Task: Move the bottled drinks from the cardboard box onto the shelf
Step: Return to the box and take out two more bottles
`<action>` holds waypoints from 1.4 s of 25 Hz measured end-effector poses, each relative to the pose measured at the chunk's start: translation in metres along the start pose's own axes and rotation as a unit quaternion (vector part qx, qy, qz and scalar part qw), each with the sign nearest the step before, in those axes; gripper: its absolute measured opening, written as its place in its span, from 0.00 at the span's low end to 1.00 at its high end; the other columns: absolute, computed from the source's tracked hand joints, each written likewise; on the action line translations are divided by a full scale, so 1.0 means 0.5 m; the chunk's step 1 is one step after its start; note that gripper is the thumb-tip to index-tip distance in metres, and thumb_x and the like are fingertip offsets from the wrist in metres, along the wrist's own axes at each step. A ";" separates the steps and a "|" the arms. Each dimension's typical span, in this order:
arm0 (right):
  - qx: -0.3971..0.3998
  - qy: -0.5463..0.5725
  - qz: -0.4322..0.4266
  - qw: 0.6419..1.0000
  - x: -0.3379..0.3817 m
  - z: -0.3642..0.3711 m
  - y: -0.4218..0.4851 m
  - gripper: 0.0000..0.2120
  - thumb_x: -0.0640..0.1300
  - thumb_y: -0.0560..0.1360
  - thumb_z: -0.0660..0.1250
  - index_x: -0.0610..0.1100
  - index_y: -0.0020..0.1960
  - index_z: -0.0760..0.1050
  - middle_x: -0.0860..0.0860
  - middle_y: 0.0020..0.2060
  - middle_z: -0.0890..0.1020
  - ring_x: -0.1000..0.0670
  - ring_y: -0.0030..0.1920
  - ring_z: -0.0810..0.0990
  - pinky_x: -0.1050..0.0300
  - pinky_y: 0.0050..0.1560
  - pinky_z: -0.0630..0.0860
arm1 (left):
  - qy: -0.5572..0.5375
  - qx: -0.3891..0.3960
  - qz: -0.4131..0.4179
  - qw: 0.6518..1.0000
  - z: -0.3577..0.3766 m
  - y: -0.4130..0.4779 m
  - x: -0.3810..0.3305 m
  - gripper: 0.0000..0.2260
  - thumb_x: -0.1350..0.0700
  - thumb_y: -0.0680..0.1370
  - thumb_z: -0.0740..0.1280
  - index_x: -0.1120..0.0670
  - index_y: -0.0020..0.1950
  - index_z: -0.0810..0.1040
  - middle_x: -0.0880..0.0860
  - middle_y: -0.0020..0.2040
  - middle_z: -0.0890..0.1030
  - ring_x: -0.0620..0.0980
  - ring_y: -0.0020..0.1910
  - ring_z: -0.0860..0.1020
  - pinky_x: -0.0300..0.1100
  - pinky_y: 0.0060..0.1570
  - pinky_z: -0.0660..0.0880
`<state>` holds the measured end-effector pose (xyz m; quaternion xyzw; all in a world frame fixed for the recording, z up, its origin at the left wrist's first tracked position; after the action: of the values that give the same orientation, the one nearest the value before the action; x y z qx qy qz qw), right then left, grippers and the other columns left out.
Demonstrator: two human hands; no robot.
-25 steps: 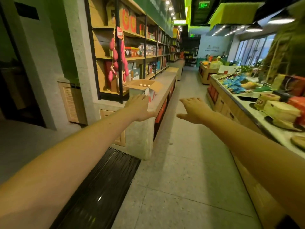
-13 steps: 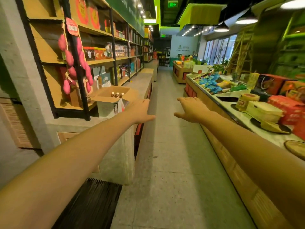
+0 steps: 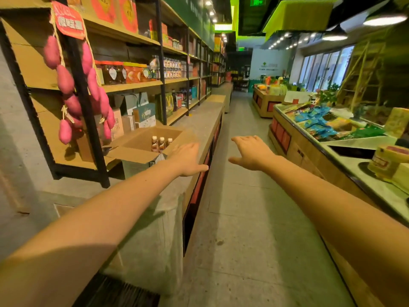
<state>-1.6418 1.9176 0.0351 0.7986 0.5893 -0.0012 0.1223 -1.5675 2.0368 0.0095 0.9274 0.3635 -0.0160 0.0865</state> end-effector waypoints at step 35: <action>0.046 0.430 0.176 0.884 0.438 0.670 1.257 0.20 0.41 0.78 0.61 0.41 0.70 0.66 0.43 0.66 0.74 0.42 0.66 0.72 0.50 0.64 0.69 | -0.308 0.012 -0.164 0.937 0.492 0.987 1.025 0.26 0.59 0.74 0.69 0.53 0.70 0.66 0.56 0.65 0.74 0.57 0.66 0.71 0.52 0.66 0.68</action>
<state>-0.9356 1.8846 -0.2002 0.8160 0.4334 0.3367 -0.1815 -0.8486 1.9829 -0.2065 0.8057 0.4658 -0.3188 0.1793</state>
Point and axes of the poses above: each hand's wrist, its own y-axis towards the middle knuckle, its own z-axis out of the palm, x = y × z, the point moved 10 cm from there along y, towards the middle knuckle
